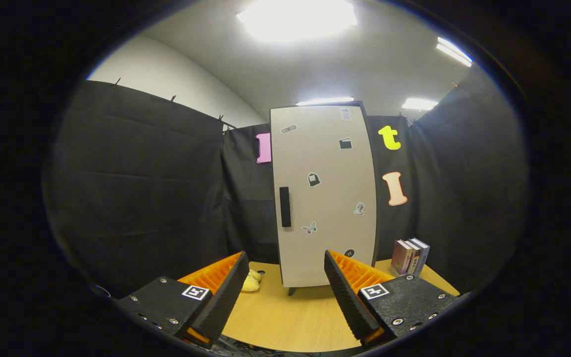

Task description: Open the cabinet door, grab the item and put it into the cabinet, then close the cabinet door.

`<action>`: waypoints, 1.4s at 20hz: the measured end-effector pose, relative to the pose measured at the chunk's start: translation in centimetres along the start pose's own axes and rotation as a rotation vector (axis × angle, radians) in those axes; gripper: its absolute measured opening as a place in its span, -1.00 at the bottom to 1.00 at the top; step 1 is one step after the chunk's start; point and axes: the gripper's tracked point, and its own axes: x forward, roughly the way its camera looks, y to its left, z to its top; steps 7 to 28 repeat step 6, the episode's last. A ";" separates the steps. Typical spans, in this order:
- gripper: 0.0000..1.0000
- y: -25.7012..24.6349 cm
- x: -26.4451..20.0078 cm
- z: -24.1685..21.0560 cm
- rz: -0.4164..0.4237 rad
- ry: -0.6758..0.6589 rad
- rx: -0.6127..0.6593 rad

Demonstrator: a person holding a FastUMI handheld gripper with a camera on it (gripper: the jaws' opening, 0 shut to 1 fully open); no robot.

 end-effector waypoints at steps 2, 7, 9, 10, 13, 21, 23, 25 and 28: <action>0.90 0.0 0.1 0.0 0.001 0.000 -0.001; 0.90 -0.1 0.4 -0.2 0.005 0.007 0.002; 0.90 -0.1 0.4 -0.2 0.005 0.007 0.002; 0.90 -0.1 0.4 -0.2 0.005 0.007 0.002; 0.90 -0.1 0.4 -0.2 0.005 0.007 0.002; 0.90 -0.1 0.4 -0.2 0.005 0.007 0.002; 0.90 -0.1 0.4 -0.2 0.005 0.007 0.002; 0.90 -0.1 0.4 -0.2 0.005 0.007 0.002; 0.90 -0.1 0.4 -0.2 0.005 0.007 0.002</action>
